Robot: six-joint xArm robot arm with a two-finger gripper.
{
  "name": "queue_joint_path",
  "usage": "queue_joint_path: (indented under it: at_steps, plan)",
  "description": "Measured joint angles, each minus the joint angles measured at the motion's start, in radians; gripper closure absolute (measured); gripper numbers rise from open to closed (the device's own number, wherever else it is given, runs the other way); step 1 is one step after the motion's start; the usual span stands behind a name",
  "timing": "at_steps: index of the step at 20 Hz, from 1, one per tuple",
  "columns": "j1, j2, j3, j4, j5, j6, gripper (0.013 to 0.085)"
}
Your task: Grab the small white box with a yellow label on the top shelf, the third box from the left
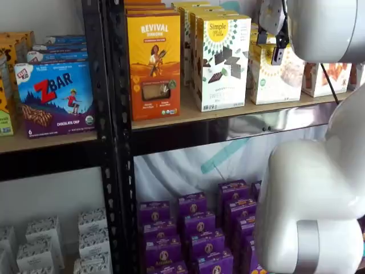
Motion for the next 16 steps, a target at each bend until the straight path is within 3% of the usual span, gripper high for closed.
queue_joint_path:
  at_steps: [9,16]
  plan:
    - [0.012,0.019,-0.024,-0.038,0.046,0.009,0.0130]
    - [0.004,0.014,-0.011,-0.038,0.038,0.001,0.0130]
